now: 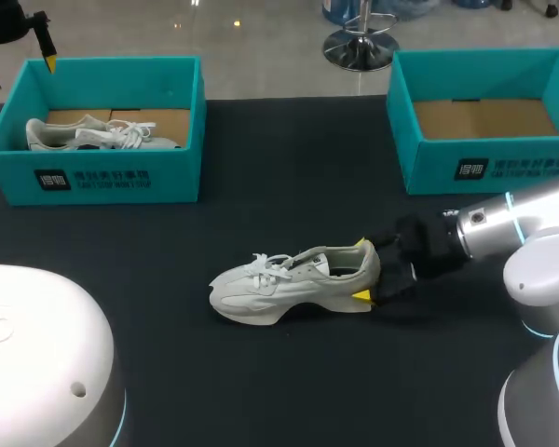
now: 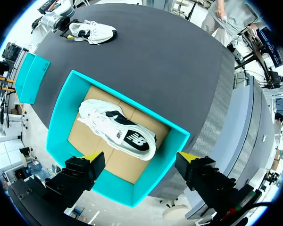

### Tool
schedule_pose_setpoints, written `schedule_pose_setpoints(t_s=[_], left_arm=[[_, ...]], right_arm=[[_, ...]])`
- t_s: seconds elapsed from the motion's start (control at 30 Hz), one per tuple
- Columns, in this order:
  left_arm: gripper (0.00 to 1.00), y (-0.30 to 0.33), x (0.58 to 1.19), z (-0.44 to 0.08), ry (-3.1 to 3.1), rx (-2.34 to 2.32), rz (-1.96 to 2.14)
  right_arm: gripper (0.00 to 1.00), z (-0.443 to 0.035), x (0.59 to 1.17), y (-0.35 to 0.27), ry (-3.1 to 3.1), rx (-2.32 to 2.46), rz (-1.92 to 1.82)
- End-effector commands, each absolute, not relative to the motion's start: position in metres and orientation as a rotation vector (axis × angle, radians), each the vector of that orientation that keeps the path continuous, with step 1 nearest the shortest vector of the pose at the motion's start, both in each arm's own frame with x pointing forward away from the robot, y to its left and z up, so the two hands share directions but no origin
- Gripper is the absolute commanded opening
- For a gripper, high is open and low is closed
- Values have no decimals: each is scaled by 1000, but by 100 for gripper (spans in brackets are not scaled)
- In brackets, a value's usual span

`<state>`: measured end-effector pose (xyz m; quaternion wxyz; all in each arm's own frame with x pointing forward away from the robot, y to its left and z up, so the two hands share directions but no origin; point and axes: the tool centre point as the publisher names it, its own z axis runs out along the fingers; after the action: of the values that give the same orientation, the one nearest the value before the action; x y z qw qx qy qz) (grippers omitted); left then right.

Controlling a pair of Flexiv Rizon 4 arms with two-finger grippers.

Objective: Take the shoe out of the shoebox, open the shoe tongue, remove and reinsert the insole, then place the shoe into the shoebox

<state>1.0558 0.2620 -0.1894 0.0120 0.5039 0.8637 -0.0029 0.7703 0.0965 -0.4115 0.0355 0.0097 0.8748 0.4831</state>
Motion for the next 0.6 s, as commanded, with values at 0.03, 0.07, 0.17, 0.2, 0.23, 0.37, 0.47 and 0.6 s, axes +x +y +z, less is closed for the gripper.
schedule_pose_setpoints(t_s=[0.03,0.07,0.17,0.2,0.23,0.37,0.47,0.6], left_arm=[[100,263,1056,-189,2693,1573,-7],[100,263,1056,-189,2693,1573,-7],[100,263,1056,-189,2693,1573,-7],[100,263,1056,-189,2693,1573,-7],[100,263,1056,-189,2693,1573,-7],[100,263,1056,-189,2693,1573,-7],[100,263,1056,-189,2693,1573,-7],[100,263,1056,-189,2693,1573,-7]], right_arm=[[100,-415,773,103,2691,32,1479],[100,-415,773,103,2692,33,1479],[100,-417,772,104,2702,30,1478],[100,-418,771,104,2703,30,1477],[100,-419,771,104,2705,31,1476],[40,-419,769,104,2714,32,1472],[0,-420,767,105,2712,53,1480],[0,-420,765,105,2725,79,1474]])
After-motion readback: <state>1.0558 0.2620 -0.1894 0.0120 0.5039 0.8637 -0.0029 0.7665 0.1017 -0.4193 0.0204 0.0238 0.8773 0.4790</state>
